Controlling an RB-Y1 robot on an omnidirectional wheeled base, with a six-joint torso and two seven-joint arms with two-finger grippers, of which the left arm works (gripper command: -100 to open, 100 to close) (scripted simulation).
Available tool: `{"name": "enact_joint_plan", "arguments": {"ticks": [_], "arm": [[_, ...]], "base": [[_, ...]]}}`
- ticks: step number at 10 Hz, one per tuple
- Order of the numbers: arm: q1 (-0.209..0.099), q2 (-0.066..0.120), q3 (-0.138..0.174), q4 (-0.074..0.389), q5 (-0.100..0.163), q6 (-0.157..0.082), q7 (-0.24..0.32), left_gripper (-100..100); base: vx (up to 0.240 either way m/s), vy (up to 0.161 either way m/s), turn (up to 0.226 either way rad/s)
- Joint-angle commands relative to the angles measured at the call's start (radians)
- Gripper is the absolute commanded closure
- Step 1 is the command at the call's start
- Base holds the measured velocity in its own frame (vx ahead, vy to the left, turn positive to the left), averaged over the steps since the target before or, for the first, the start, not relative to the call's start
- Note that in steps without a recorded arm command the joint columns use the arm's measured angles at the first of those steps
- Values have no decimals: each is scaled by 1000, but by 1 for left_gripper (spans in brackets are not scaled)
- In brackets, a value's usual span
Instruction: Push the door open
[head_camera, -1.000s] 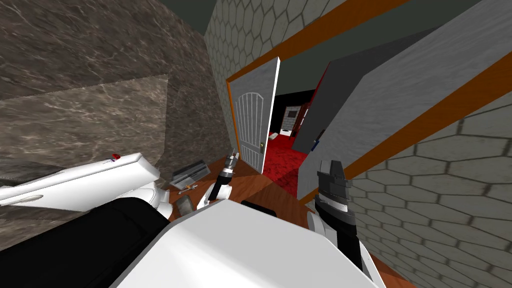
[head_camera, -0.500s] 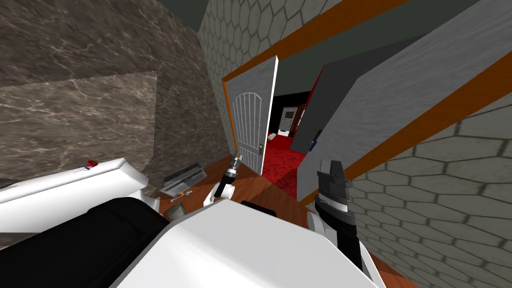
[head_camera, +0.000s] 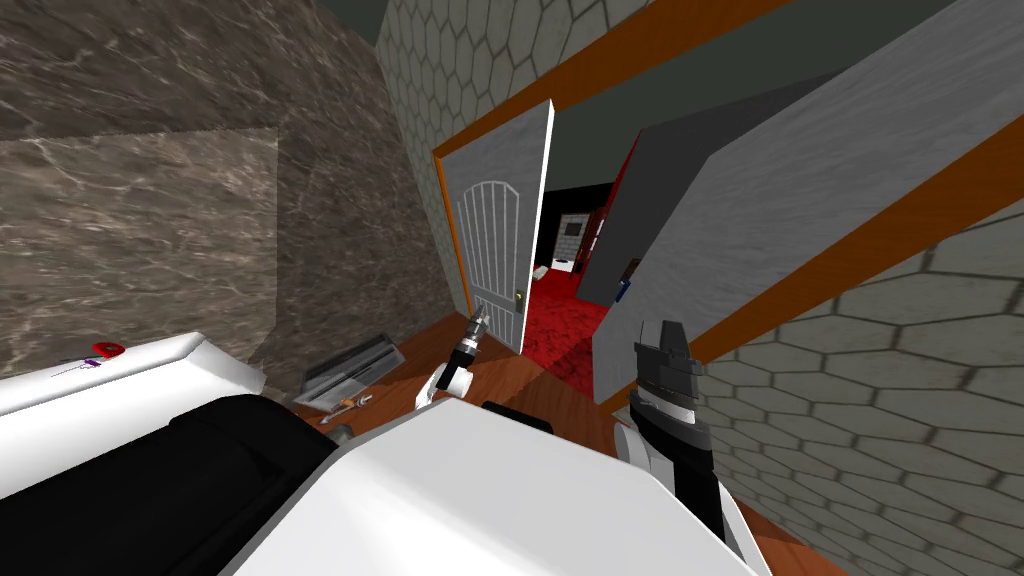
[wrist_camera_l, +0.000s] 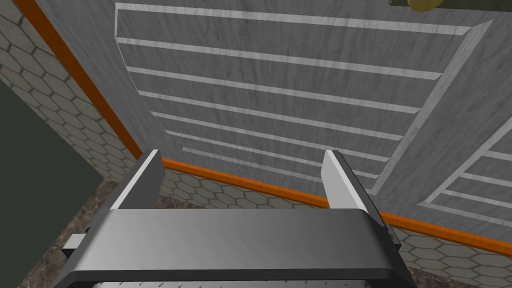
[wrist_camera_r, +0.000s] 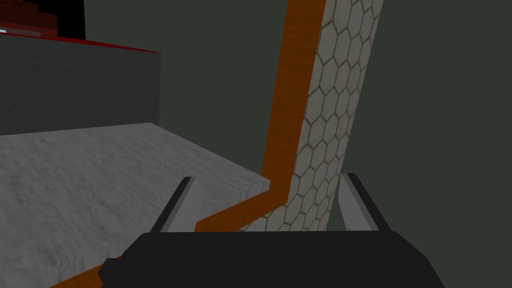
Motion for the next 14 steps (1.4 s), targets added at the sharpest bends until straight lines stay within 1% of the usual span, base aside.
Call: {"name": "enact_joint_plan", "arguments": {"ticks": [1, 9, 13, 14], "arm": [[-21, 0, -16, 40, -2, 11, -3, -100], [-112, 25, -73, 229, 1, 49, 3, -100], [-150, 34, -96, 308, 2, 65, 6, -100], [-150, 34, -96, 308, 2, 65, 6, -100]], "base": [[102, 45, -98], [90, 49, -82], [97, 53, -72], [52, 28, -12]]}}
